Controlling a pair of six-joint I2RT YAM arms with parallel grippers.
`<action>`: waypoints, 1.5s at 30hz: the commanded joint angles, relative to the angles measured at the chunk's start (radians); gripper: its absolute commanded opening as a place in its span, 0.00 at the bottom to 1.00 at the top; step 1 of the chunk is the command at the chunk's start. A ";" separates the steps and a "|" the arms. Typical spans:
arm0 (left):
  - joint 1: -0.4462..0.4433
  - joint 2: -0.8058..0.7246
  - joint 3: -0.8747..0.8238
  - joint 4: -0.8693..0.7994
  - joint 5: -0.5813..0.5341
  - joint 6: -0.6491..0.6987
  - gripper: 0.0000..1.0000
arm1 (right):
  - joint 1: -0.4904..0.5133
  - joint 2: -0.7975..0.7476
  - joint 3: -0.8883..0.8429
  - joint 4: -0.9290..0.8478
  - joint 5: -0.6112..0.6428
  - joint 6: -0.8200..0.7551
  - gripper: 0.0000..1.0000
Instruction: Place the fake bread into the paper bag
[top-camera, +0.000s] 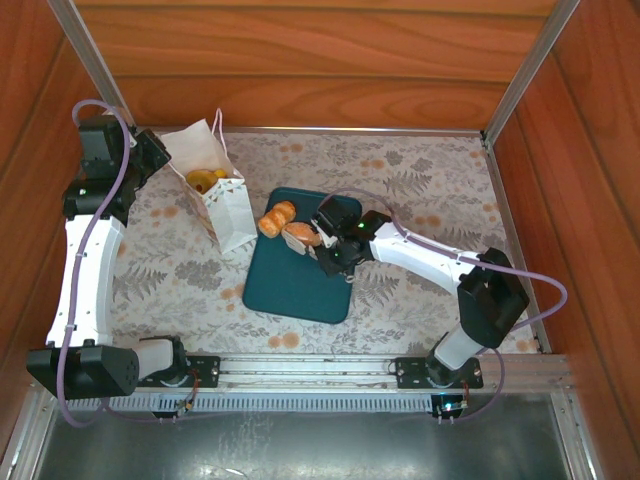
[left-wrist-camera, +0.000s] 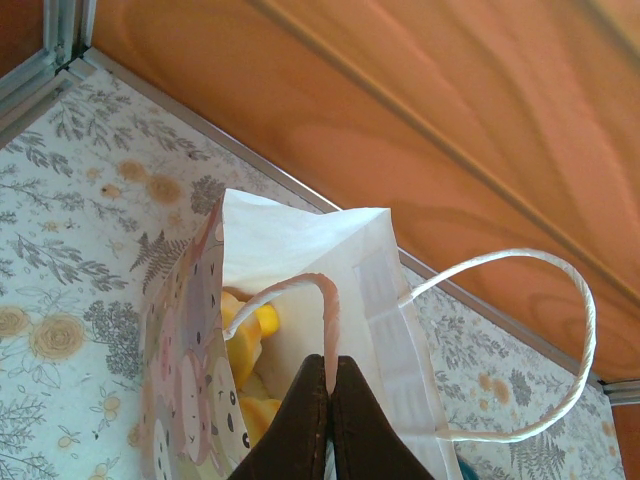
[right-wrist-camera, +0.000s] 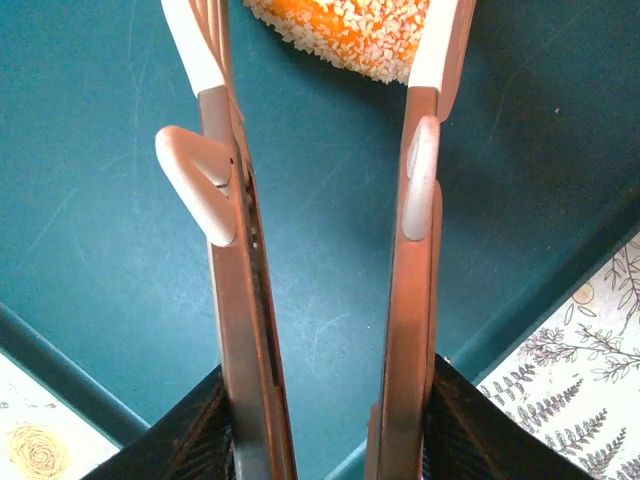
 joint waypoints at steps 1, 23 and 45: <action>-0.009 -0.012 0.003 0.019 0.004 -0.002 0.00 | -0.008 -0.034 0.026 -0.028 -0.015 0.002 0.37; -0.008 -0.015 -0.001 0.019 0.002 0.001 0.00 | -0.008 -0.297 0.093 -0.085 -0.119 0.106 0.27; -0.008 -0.013 -0.003 0.019 0.005 -0.005 0.00 | 0.050 -0.234 0.450 0.033 -0.294 0.180 0.26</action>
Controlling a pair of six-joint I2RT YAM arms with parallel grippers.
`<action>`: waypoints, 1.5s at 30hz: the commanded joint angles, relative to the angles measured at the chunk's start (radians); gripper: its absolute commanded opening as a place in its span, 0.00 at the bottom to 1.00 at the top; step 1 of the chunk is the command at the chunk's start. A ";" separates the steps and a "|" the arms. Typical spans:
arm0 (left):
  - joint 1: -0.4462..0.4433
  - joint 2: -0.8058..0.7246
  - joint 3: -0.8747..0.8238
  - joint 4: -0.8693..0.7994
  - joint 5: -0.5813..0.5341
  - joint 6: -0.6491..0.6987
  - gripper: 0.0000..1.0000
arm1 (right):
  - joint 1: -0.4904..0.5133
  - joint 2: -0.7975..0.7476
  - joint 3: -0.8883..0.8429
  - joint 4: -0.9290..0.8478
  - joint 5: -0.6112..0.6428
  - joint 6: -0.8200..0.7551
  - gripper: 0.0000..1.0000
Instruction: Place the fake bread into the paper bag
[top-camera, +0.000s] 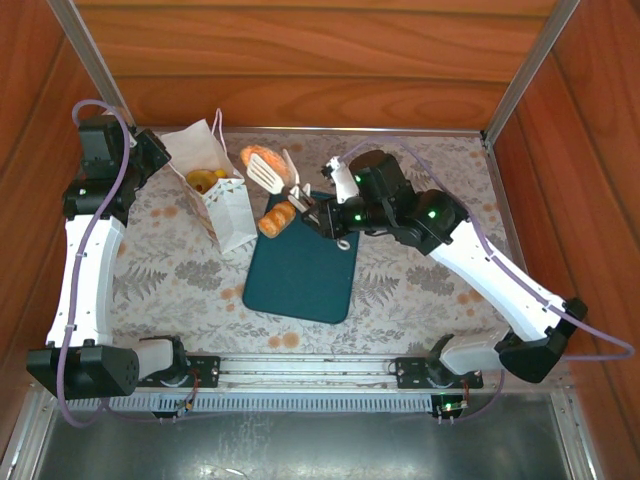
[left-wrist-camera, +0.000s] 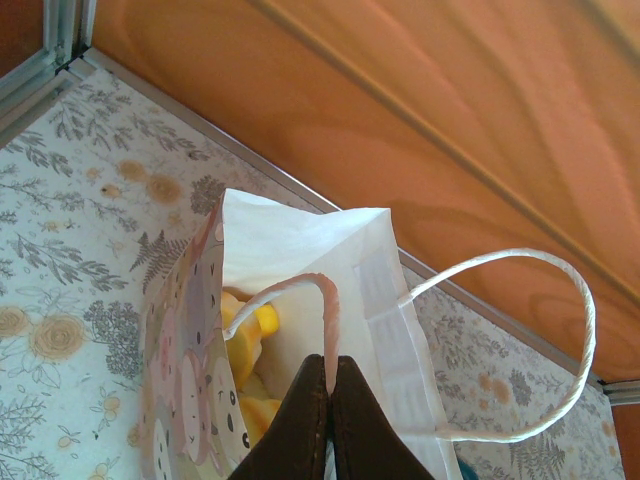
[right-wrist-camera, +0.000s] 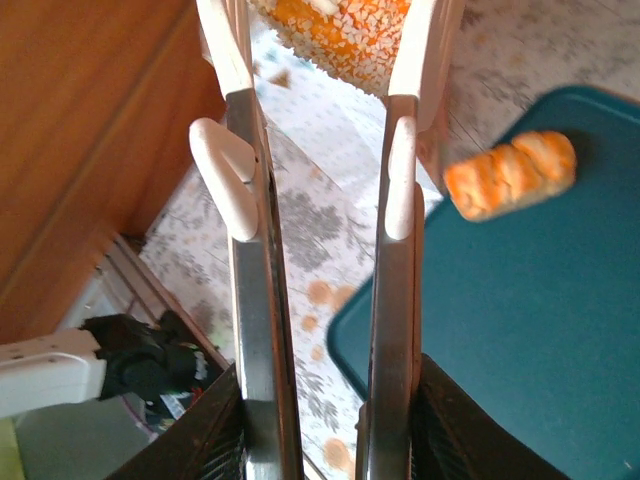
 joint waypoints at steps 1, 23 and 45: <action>-0.008 -0.013 -0.003 0.020 0.005 -0.005 0.00 | 0.024 0.038 0.071 0.102 -0.059 0.016 0.26; -0.008 -0.033 -0.025 0.025 -0.002 -0.013 0.00 | 0.059 0.351 0.324 0.276 -0.114 0.109 0.27; -0.007 -0.037 -0.032 0.035 0.001 -0.013 0.00 | 0.059 0.440 0.349 0.267 -0.111 0.135 0.53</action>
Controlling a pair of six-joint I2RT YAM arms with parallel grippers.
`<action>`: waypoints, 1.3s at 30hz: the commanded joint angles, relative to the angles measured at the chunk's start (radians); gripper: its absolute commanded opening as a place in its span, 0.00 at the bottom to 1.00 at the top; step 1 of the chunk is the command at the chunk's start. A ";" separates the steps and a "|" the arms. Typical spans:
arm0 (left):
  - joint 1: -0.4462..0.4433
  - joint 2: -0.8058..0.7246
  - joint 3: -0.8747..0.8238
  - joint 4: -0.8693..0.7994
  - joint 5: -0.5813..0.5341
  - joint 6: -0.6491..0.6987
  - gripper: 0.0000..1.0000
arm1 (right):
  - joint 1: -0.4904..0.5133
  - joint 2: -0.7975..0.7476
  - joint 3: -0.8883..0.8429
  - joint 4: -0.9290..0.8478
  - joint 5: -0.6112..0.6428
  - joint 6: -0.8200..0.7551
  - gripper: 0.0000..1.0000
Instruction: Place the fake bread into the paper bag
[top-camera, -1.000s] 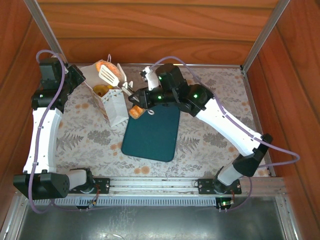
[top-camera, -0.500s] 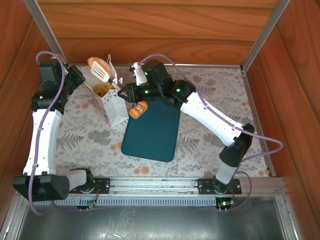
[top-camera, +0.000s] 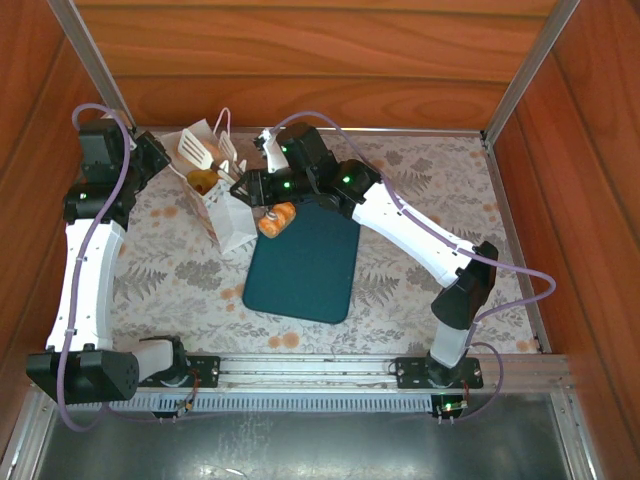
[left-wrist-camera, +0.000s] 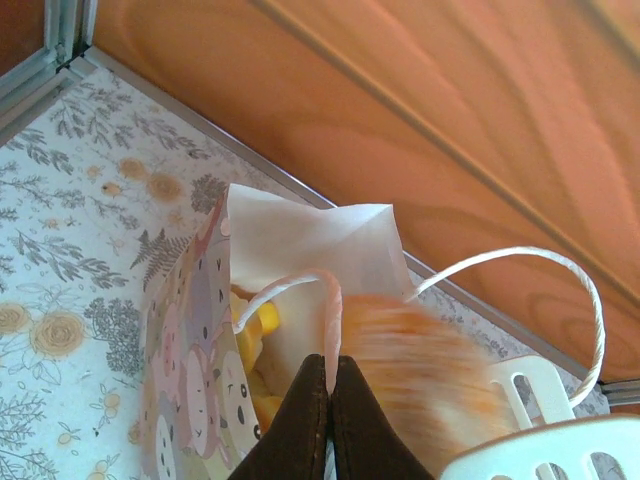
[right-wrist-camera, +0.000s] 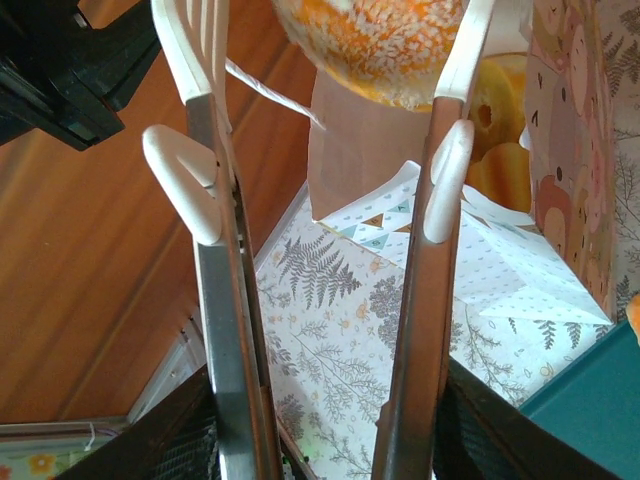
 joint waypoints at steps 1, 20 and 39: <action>-0.006 -0.015 -0.004 0.020 0.000 -0.009 0.00 | 0.008 -0.016 0.011 0.053 -0.012 -0.005 0.54; -0.008 -0.009 0.001 0.020 0.000 -0.007 0.00 | 0.008 -0.189 0.003 -0.004 0.003 -0.043 0.49; -0.008 -0.015 -0.004 0.020 0.003 -0.005 0.00 | -0.065 -0.488 -0.432 -0.122 0.357 0.174 0.48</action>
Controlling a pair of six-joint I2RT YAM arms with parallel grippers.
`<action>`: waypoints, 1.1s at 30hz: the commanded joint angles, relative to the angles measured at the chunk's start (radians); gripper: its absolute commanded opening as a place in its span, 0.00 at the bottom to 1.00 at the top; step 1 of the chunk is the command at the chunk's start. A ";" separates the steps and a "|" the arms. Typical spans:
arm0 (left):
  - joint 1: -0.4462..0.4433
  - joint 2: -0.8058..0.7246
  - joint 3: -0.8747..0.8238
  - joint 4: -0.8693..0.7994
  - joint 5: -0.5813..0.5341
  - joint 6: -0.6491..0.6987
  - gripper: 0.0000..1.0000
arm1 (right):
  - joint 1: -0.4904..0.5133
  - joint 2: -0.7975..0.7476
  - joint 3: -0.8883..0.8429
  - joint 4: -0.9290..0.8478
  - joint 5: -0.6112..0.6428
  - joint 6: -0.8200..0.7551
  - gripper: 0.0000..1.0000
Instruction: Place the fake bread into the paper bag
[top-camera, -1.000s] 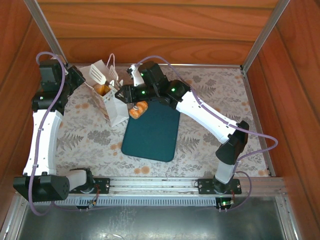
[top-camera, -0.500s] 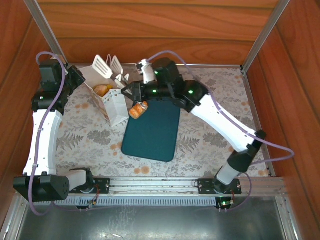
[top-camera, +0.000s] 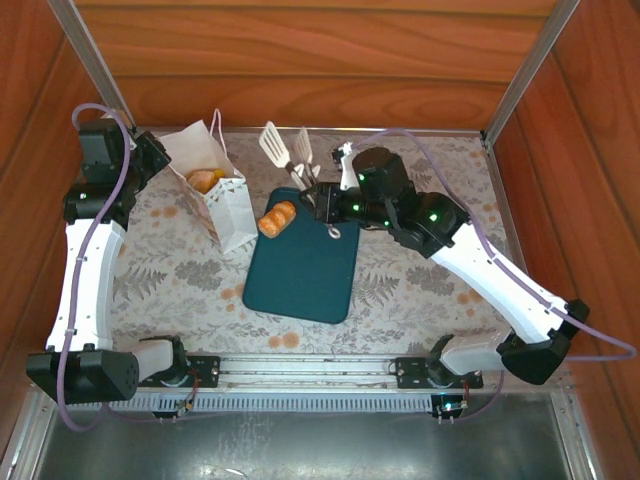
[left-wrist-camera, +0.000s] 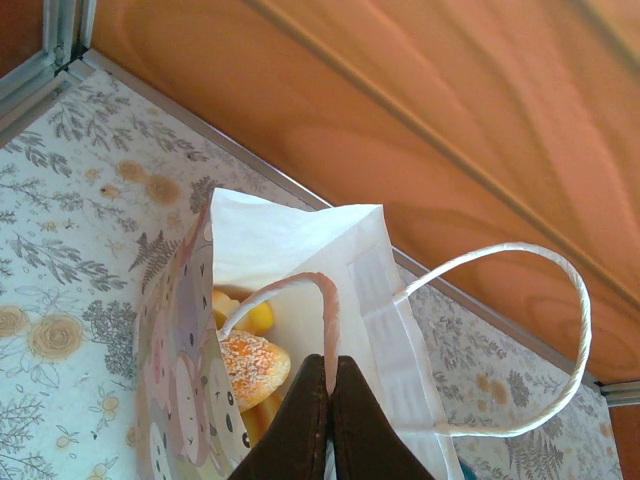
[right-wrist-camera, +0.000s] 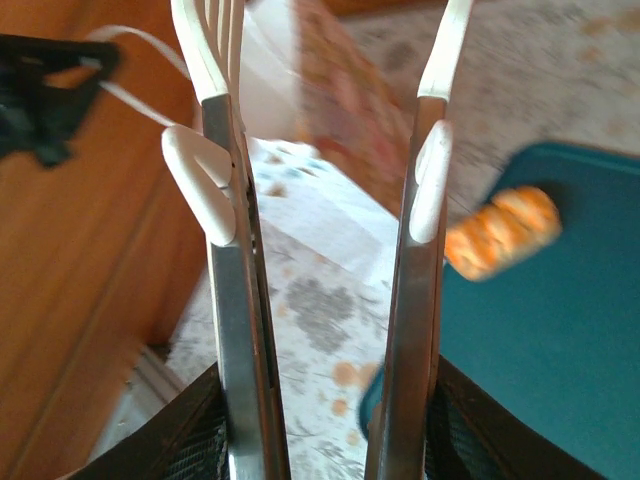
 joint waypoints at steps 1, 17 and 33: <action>-0.007 -0.015 -0.003 0.018 0.004 -0.005 0.00 | -0.019 -0.005 -0.058 -0.024 0.077 0.107 0.49; -0.007 -0.020 -0.007 0.019 0.006 -0.007 0.00 | -0.025 0.236 -0.081 -0.012 0.003 0.309 0.52; -0.006 -0.020 -0.019 0.026 0.012 -0.009 0.00 | -0.022 0.428 0.006 0.007 -0.077 0.330 0.55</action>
